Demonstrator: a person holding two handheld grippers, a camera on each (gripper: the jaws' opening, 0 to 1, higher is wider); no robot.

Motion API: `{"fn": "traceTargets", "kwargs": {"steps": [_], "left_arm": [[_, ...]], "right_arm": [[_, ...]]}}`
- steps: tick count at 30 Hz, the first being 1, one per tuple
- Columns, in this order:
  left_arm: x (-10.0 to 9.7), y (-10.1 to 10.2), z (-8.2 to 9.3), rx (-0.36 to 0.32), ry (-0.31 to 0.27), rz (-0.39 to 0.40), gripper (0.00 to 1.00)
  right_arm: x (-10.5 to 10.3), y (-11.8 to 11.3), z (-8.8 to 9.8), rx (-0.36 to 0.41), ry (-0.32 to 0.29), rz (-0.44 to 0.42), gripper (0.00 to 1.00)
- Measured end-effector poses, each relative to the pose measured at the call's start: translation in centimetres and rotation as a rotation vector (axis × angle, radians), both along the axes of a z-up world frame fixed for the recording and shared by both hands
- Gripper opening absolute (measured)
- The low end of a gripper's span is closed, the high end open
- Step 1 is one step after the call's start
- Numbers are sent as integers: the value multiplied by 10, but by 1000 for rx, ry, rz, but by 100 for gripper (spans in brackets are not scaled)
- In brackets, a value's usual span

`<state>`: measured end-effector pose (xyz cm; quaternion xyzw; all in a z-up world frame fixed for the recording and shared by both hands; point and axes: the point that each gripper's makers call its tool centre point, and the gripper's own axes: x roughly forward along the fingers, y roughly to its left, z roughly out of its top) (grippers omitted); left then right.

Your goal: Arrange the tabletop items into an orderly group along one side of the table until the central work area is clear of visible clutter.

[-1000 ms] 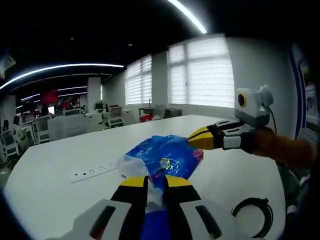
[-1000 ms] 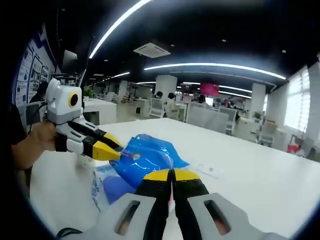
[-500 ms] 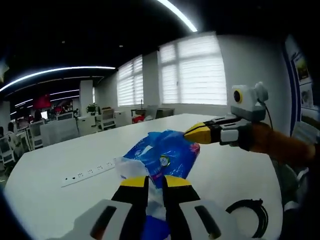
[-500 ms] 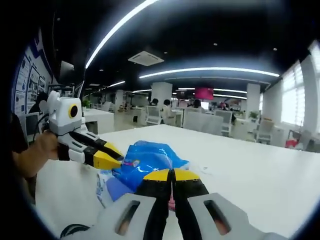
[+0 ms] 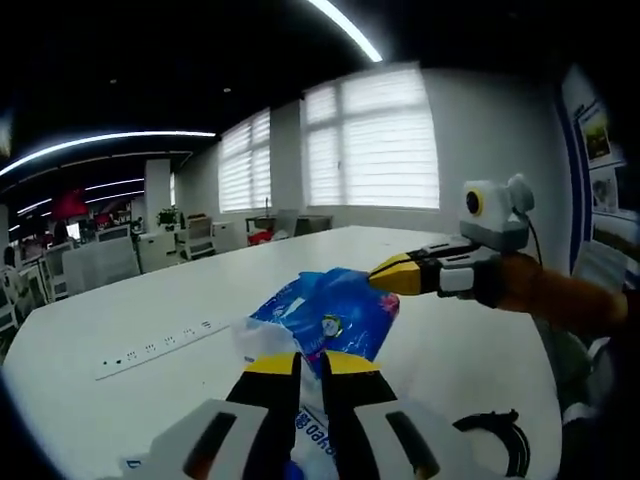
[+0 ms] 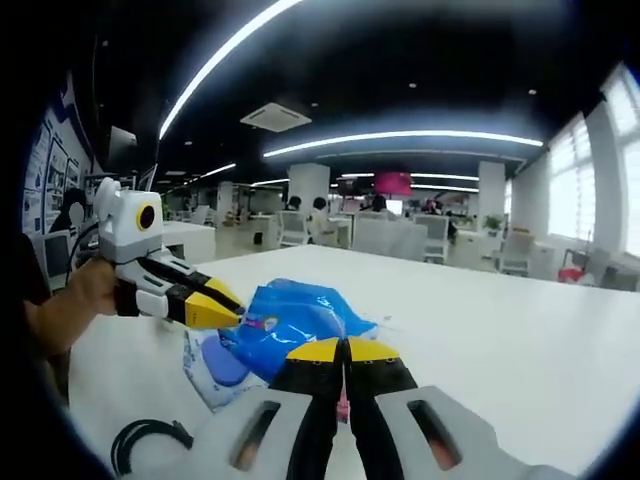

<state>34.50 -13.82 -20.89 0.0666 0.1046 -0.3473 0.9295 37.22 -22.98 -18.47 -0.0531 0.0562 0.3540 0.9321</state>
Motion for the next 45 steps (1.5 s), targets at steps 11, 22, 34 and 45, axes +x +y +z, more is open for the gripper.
{"fn": "traceTargets", "kwargs": {"steps": [11, 22, 34, 45], "left_arm": [[-5, -18, 12, 13, -38, -44, 5], [-12, -44, 10, 14, -38, -88, 5], [-20, -57, 13, 21, -47, -115, 5], [-19, -58, -7, 40, -27, -115, 5]], "right_arm": [[-13, -19, 3, 21, -13, -22, 0], [-21, -45, 5, 28, -18, -61, 0], [-26, -58, 2, 30, -17, -79, 0], [-24, -58, -10, 20, 2, -79, 0]]}}
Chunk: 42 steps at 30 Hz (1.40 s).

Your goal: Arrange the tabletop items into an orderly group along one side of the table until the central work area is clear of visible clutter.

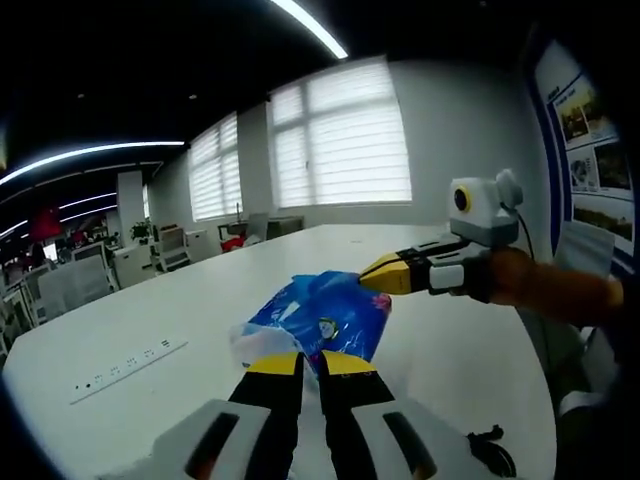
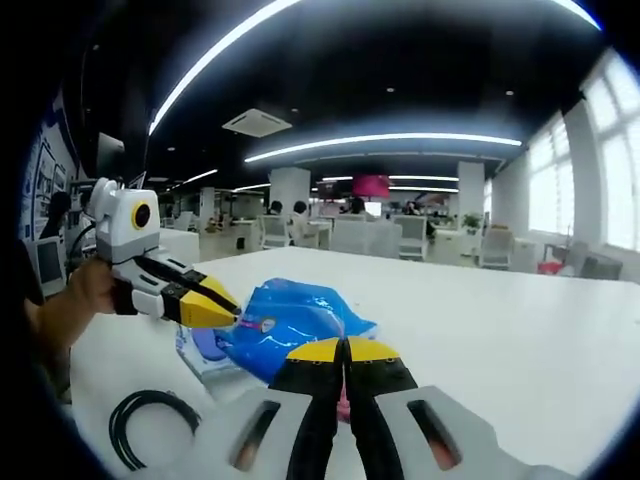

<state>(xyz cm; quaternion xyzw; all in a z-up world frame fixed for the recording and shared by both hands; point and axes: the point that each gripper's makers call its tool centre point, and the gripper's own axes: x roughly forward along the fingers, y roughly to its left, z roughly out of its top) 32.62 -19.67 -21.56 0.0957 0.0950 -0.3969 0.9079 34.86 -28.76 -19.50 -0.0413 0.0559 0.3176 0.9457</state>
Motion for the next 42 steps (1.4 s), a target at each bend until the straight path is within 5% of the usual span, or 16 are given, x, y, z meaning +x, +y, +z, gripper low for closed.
{"fn": "traceTargets", "kwargs": {"steps": [18, 42], "left_arm": [[3, -6, -62, 64, 123, -20, 5], [0, -6, -70, 75, 133, -20, 4]], "right_arm": [[-3, -8, -61, -27, 94, -1, 0], [-8, -12, -82, -26, 129, -3, 0]]}}
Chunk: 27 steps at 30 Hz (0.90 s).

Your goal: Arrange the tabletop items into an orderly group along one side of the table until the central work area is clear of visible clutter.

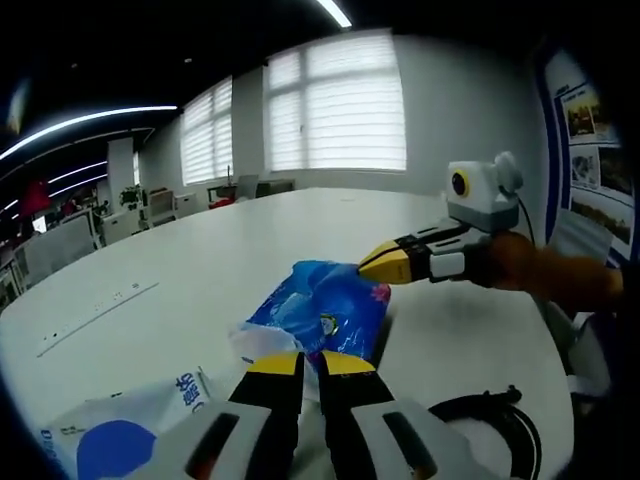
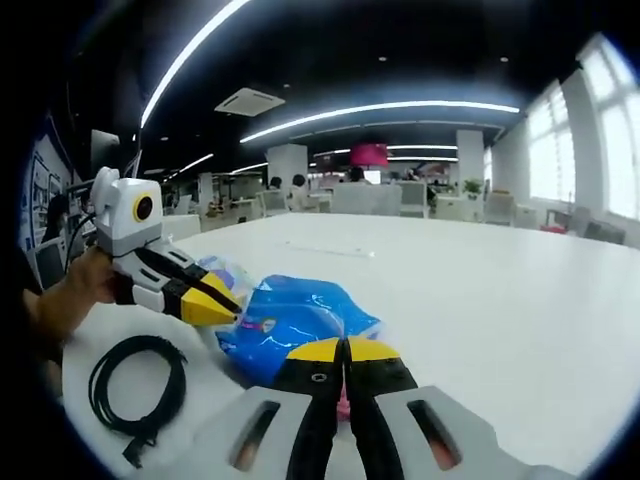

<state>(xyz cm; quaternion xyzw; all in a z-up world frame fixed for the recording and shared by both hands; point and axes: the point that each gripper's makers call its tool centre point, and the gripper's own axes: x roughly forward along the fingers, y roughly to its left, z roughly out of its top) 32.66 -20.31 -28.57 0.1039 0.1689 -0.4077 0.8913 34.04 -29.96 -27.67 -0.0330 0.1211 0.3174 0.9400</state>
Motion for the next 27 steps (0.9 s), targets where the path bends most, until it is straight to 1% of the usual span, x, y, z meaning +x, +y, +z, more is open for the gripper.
{"fn": "traceTargets", "kwargs": {"steps": [2, 5, 20, 27], "left_arm": [[-1, 0, -2, 2, 1, 1, 4], [-2, 1, -3, 5, 6, 4, 5], [-6, 2, -5, 7, 9, 7, 7], [-8, 3, -3, 7, 8, 6, 9]], "right_arm": [[-1, 0, -2, -5, 6, 0, 0], [-3, 0, -4, 9, 14, 2, 0], [-5, -4, -4, 9, 24, -5, 1], [-4, -8, 3, 13, 18, -15, 3]]}}
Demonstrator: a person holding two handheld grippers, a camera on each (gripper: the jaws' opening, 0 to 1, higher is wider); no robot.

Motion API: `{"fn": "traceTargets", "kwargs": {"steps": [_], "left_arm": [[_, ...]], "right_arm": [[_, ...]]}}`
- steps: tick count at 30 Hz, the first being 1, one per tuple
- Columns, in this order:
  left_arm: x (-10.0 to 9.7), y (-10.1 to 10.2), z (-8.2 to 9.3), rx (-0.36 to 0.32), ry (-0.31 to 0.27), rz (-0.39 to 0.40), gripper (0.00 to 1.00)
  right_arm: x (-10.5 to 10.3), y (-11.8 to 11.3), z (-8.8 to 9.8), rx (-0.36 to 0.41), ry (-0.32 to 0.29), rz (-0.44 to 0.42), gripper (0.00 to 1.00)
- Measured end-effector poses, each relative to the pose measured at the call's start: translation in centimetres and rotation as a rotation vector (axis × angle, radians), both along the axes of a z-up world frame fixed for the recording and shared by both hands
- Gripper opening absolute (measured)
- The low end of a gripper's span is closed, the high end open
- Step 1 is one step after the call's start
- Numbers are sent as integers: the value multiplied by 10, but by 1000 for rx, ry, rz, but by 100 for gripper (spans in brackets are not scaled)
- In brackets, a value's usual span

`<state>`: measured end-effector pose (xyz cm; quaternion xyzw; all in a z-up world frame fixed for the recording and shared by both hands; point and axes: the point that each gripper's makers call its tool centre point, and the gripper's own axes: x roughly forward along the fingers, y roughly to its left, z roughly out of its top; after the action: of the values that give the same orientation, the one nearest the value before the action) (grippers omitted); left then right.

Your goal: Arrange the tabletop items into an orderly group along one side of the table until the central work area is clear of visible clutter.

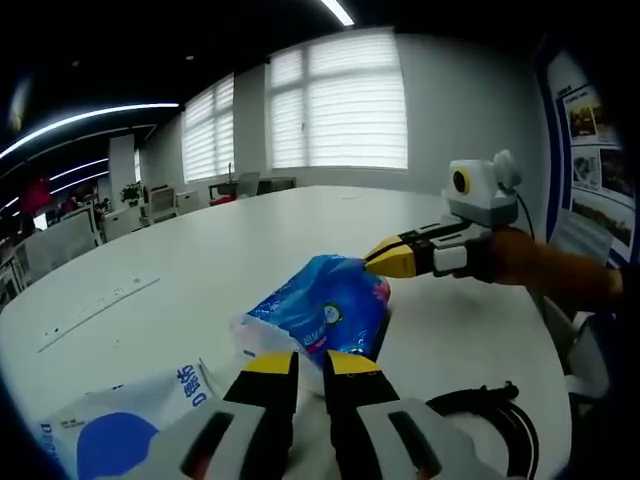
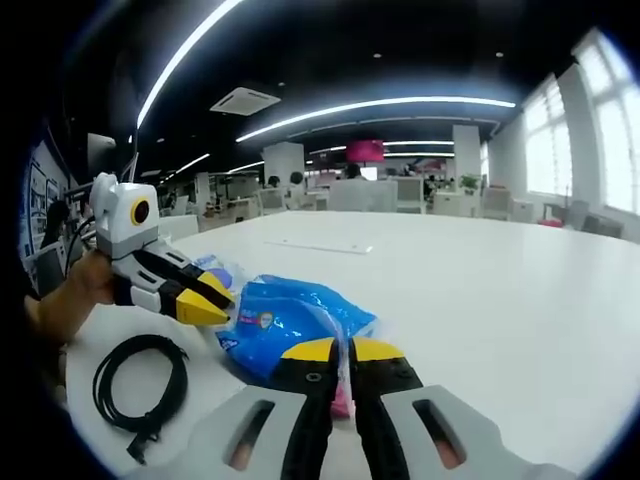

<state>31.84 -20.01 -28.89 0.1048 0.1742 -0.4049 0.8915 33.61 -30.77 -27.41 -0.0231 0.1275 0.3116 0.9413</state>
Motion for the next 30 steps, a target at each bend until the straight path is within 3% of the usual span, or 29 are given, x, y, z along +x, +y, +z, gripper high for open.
{"fn": "traceTargets", "kwargs": {"steps": [18, 26, 30], "left_arm": [[2, 13, 24, -10, -37, 19, 14], [-4, 24, 35, -7, -68, 31, 25], [-4, 29, 48, -19, -98, 27, 40]], "right_arm": [[-2, 2, 19, -15, -31, 5, 7], [-5, 9, 29, -74, -65, 30, 22], [-7, 17, 31, -102, -81, 43, 38]]}}
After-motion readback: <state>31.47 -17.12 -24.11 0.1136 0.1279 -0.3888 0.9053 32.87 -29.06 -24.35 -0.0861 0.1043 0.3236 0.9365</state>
